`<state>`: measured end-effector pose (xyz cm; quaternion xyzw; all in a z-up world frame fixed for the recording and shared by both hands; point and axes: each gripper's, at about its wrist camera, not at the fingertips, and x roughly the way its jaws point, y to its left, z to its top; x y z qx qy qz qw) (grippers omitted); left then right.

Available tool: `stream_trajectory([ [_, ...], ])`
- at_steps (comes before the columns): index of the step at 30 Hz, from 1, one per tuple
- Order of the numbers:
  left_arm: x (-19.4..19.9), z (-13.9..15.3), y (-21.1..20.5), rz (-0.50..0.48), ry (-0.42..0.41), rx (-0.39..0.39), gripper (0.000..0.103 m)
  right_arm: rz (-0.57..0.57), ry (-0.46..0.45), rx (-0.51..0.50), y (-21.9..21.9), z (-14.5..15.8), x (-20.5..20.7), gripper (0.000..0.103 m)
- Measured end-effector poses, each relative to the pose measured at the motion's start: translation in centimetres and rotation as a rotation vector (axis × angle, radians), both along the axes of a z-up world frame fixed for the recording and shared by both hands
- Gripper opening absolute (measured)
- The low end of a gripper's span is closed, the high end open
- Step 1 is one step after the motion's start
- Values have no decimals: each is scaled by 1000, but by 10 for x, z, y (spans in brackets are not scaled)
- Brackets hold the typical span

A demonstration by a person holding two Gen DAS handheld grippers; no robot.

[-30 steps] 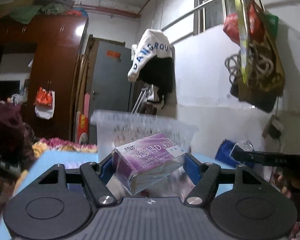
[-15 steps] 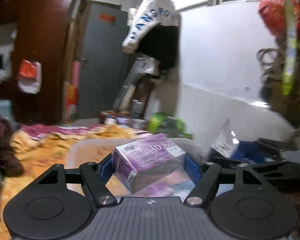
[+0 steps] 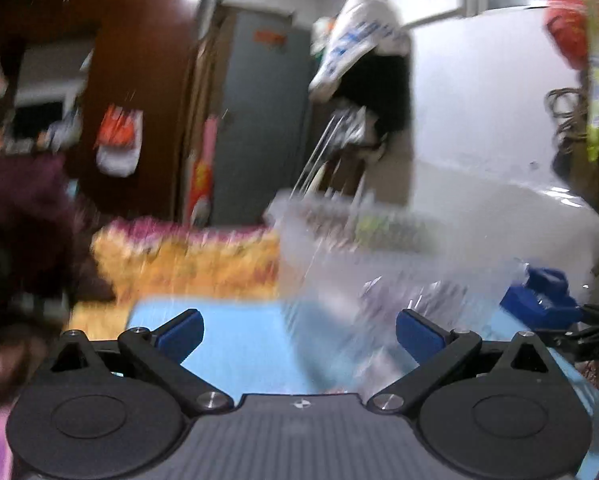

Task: Organize objects

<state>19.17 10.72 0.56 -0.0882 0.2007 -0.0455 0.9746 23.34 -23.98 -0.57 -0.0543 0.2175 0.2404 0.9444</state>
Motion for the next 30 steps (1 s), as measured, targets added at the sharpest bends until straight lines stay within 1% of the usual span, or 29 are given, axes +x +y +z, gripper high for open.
stream_trajectory([
  [2,0,-14,4,2,39,-45,103,1,25,8,1,-9,1,101],
  [4,1,-21,5,7,66,-45,103,4,56,6,2,-17,6,89],
  [5,2,-24,5,12,81,-35,103,4,74,7,0,-22,8,80],
  [6,3,-26,4,16,92,-24,103,20,98,3,-1,-24,12,74],
  [8,3,-28,4,20,102,-7,103,51,125,-5,1,-29,14,74],
  [11,11,-34,1,44,147,10,103,55,99,-29,3,-29,11,74],
  [12,12,-38,-1,57,161,24,100,54,99,-23,2,-29,10,72],
  [14,13,-43,-3,67,178,43,101,57,92,-21,-1,-31,6,72],
  [17,12,-43,0,70,189,9,101,49,92,-30,-8,-35,3,72],
  [20,9,-42,5,146,174,35,100,3,75,-90,-5,-35,4,72],
  [21,9,-44,8,158,177,34,99,6,79,-94,-5,-36,5,72],
  [24,11,-47,10,158,189,36,99,41,103,-103,0,-40,7,71],
  [25,14,-48,9,154,197,45,98,42,93,-110,2,-39,7,71],
  [26,18,-49,8,143,213,48,97,38,83,-120,4,-39,9,68],
  [27,20,-50,9,134,215,48,97,36,86,-127,5,-40,12,62],
  [28,22,-50,7,126,215,56,97,35,93,-126,5,-41,14,59],
  [30,22,-50,3,119,211,75,97,43,109,-96,0,-41,18,58],
])
